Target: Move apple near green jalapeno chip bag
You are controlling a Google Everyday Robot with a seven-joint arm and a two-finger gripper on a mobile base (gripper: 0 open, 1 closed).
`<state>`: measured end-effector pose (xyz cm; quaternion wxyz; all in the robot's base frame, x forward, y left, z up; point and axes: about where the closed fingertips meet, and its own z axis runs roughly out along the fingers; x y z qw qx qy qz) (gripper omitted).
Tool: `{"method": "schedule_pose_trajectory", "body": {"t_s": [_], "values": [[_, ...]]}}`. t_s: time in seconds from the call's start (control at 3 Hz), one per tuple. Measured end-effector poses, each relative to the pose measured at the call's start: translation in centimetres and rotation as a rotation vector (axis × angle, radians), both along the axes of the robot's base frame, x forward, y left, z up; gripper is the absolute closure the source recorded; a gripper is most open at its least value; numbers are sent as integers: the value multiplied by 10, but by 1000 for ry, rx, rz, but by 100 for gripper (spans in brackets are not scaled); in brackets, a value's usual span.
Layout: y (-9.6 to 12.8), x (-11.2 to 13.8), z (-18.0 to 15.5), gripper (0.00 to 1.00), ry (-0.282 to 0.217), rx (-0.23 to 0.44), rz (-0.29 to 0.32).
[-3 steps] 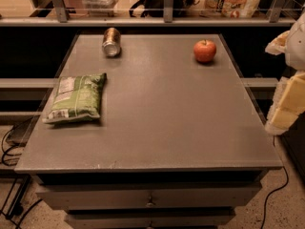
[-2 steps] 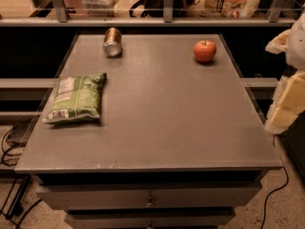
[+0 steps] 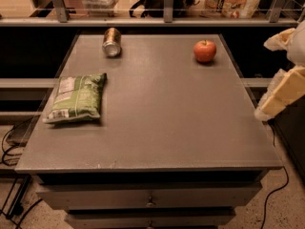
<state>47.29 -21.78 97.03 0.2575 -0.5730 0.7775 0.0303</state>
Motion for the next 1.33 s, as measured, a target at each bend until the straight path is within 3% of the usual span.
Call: {"method": "schedule_pose_trajectory", "body": {"t_s": [0.33, 0.67, 1.0, 1.33], "values": [[0, 40, -5, 0, -50, 98, -34], [0, 40, -5, 0, -50, 98, -34], [5, 52, -11, 0, -62, 113, -87], [13, 82, -14, 0, -92, 175, -141]]}}
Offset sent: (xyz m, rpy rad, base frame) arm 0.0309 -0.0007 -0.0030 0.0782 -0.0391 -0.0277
